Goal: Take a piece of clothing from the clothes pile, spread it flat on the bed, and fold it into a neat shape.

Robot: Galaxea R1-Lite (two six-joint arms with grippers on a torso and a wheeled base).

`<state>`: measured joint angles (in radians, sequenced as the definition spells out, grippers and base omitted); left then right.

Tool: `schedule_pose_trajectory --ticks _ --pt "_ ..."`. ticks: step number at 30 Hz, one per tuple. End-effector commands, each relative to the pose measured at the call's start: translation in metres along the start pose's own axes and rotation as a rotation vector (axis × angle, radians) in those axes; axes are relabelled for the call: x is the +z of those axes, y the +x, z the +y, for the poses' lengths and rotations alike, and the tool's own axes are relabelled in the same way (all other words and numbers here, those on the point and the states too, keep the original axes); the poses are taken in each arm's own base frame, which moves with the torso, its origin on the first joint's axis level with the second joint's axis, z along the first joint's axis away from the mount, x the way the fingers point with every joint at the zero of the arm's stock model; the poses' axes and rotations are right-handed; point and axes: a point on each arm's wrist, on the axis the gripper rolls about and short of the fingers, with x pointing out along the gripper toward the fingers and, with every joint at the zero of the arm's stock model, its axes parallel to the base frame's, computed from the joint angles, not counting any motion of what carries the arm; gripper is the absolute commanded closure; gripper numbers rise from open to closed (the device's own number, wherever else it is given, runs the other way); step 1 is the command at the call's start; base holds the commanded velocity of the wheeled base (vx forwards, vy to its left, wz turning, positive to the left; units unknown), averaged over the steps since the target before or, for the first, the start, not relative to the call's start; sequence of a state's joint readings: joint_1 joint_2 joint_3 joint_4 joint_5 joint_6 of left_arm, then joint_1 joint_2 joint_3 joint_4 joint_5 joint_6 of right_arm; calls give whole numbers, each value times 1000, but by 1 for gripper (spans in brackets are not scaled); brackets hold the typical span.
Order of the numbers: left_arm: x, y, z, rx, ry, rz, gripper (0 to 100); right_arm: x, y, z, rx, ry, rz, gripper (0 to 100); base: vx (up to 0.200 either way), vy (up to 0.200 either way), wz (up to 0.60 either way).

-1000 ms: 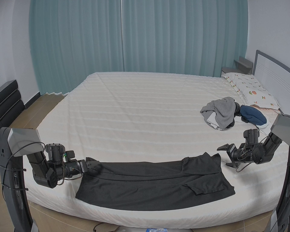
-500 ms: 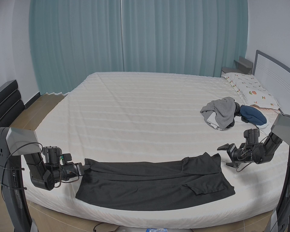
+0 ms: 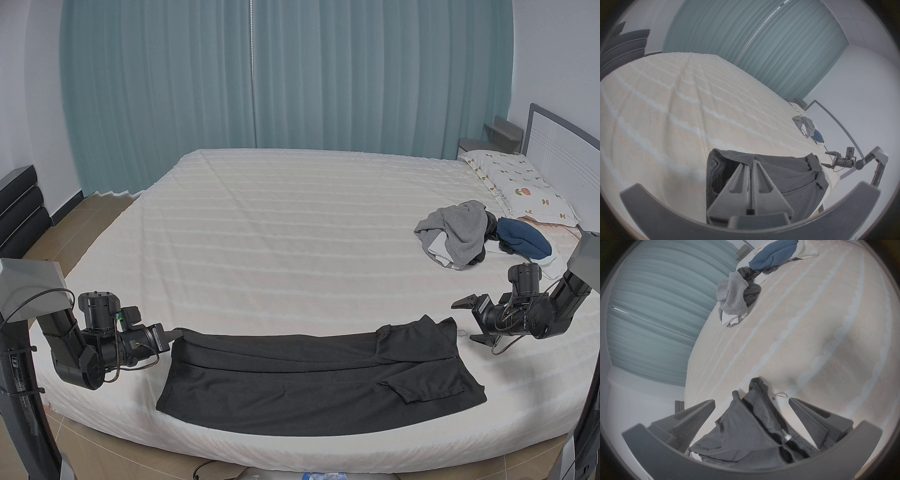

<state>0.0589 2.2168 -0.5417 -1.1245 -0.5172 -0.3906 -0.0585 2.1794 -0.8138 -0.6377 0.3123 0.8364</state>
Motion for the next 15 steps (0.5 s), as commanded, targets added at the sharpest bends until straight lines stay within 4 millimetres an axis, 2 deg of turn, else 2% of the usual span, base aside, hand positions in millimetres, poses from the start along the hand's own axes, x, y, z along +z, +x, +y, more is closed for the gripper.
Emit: schedule_pose_trajectory --ticks 1,8,12,13,15 --pt "14 -10 -14 -11 4 -27 100 -9 -17 16 33 -19 2 0 0 0 0" --pt "20 -12 -23 8 -42 -29 100 -32 -30 37 69 -36 46 0 0 0 0" --pt "20 -11 -27 13 -61 -33 100 -53 -26 43 22 -43 111 0 0 0 0" --pt "20 -11 -27 11 -59 -33 100 -53 -26 43 20 -41 109 0 0 0 0" --pt "21 -10 -27 14 -61 -38 100 -63 -18 45 -18 -20 108 0 0 0 0"
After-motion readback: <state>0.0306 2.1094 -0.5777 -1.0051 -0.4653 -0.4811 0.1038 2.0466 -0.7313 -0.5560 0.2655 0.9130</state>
